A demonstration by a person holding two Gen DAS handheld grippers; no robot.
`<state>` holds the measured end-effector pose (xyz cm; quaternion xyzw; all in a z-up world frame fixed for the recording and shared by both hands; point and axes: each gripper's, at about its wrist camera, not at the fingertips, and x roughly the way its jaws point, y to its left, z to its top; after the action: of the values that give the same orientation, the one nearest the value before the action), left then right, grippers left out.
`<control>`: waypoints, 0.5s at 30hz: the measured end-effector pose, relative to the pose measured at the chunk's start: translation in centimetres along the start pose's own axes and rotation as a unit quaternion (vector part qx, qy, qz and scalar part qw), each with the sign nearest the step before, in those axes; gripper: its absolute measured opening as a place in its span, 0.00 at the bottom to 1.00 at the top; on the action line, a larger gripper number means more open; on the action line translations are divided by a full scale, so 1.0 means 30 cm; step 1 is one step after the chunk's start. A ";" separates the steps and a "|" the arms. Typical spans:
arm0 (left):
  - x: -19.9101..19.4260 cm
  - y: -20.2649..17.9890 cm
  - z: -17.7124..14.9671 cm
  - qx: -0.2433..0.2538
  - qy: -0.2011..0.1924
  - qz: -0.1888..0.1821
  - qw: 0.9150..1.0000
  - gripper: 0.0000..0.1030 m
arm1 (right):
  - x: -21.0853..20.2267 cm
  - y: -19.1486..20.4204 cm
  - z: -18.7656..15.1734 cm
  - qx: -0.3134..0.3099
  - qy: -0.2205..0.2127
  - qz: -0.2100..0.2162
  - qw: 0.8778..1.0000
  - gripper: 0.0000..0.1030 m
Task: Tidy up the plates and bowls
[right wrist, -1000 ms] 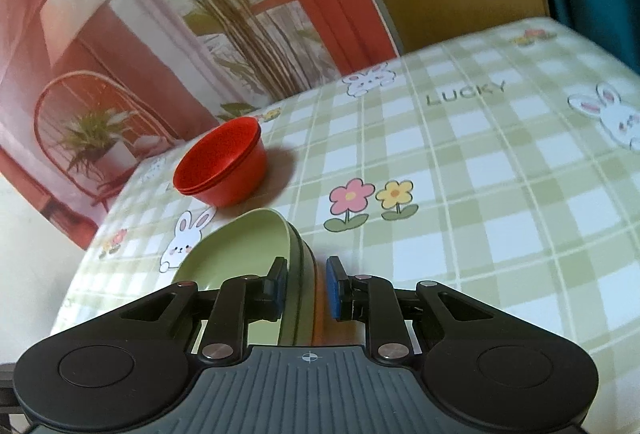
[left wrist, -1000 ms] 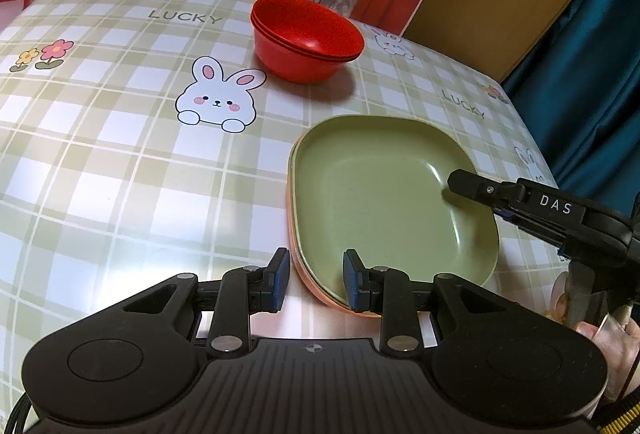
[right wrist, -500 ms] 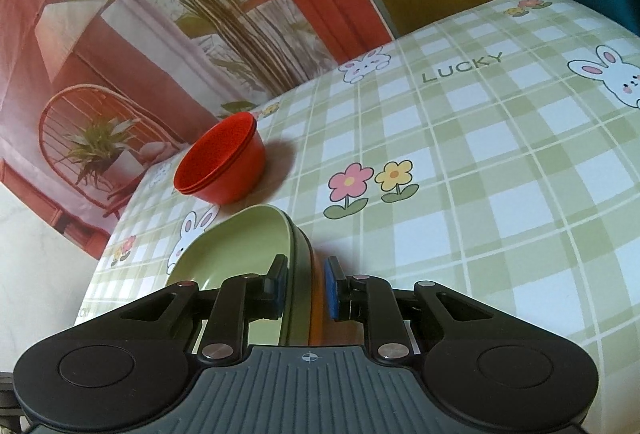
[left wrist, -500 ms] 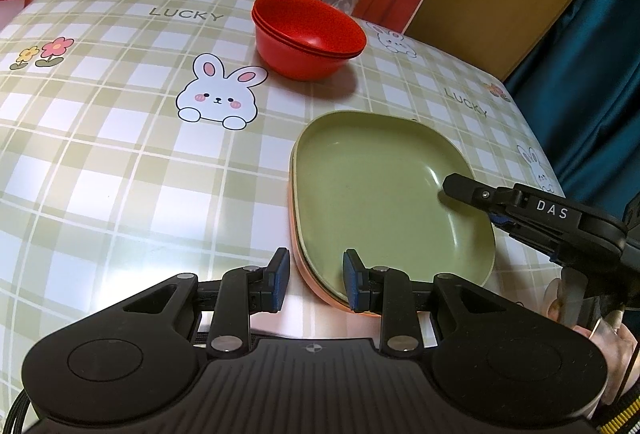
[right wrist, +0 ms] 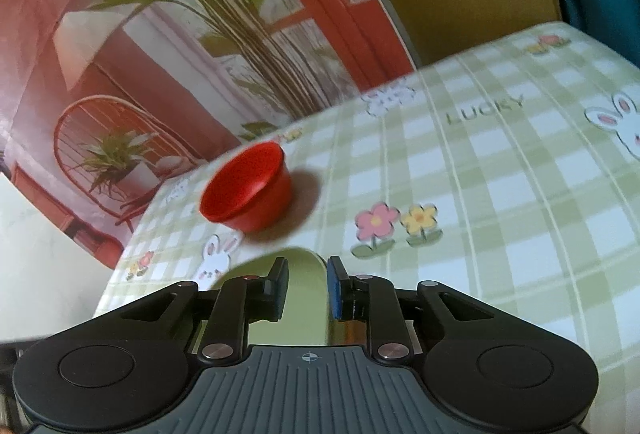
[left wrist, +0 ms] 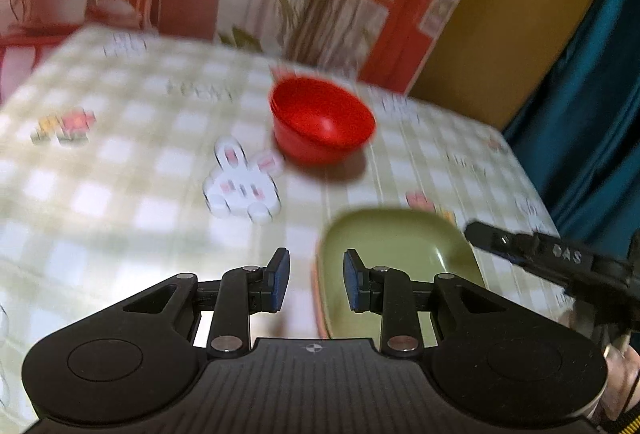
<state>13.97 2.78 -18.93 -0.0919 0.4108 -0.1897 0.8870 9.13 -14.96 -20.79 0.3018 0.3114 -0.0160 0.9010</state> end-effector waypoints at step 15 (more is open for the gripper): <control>0.050 0.094 0.239 0.013 -0.052 -0.004 0.999 0.38 | 0.161 0.109 0.197 -0.055 0.023 0.017 0.998 0.23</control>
<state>21.06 4.79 -16.24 -0.0919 0.3608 -0.1934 0.9077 16.99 -14.80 -18.11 0.2577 0.3271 0.0236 0.9089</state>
